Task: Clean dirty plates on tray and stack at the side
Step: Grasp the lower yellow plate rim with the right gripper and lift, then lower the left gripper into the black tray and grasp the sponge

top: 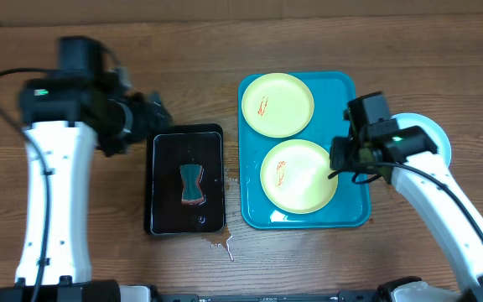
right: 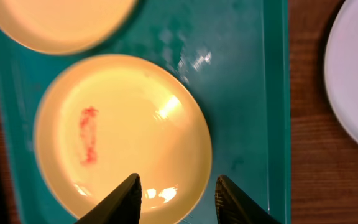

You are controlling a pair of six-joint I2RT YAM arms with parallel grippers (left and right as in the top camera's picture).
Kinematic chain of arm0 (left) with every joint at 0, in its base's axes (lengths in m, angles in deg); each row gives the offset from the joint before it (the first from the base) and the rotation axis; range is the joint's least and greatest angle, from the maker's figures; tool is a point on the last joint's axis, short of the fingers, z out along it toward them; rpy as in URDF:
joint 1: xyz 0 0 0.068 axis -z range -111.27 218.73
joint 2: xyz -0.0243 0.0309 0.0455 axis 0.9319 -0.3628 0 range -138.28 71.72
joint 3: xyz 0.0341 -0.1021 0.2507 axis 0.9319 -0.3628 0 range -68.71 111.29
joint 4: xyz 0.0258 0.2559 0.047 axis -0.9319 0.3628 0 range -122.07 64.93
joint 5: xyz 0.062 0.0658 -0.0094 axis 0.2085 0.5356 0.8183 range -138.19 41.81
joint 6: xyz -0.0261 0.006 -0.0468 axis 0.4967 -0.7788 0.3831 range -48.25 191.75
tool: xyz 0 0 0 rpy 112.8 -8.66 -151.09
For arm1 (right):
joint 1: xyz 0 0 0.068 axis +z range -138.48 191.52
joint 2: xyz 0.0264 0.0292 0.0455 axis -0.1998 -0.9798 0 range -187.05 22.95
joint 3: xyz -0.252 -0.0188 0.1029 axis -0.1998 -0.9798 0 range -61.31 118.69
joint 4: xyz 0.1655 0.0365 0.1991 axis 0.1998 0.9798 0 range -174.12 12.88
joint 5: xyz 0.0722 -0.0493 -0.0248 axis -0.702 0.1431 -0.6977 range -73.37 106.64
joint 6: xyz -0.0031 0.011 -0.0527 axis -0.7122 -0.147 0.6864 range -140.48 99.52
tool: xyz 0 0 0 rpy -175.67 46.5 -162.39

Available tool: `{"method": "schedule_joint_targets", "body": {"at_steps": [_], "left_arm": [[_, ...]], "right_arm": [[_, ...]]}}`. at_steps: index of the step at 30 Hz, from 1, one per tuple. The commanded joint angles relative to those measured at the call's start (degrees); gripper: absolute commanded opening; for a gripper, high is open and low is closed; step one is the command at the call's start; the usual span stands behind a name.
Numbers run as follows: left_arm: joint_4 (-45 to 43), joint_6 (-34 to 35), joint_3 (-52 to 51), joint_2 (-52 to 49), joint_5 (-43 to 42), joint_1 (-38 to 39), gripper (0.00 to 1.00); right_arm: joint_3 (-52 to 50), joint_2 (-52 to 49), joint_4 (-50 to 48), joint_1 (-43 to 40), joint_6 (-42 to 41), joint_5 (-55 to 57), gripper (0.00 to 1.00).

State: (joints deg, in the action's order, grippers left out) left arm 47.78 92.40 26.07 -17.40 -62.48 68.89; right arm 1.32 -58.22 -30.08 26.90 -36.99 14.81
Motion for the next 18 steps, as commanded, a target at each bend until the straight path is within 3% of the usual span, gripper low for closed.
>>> {"method": "schedule_joint_targets", "body": {"at_steps": [1,7,15,18], "left_arm": [[-1.88,-2.29,-8.59,0.31,7.28,8.61,0.85],[-15.69,5.7,-25.75,0.26,17.55,16.2,0.78],[-32.13,7.15,-38.38,-2.27,15.93,15.56,0.57],[-34.21,7.02,-39.82,-5.97,14.21,15.63,0.47]], "right_arm": [[1.66,2.82,0.57,-0.11,0.15,-2.03,0.41],[1.62,2.71,3.34,-0.11,0.07,-3.87,0.41],[1.62,2.71,5.51,-0.11,0.04,-3.87,0.41],[1.62,2.71,5.49,-0.09,0.04,-3.91,0.41]]}}
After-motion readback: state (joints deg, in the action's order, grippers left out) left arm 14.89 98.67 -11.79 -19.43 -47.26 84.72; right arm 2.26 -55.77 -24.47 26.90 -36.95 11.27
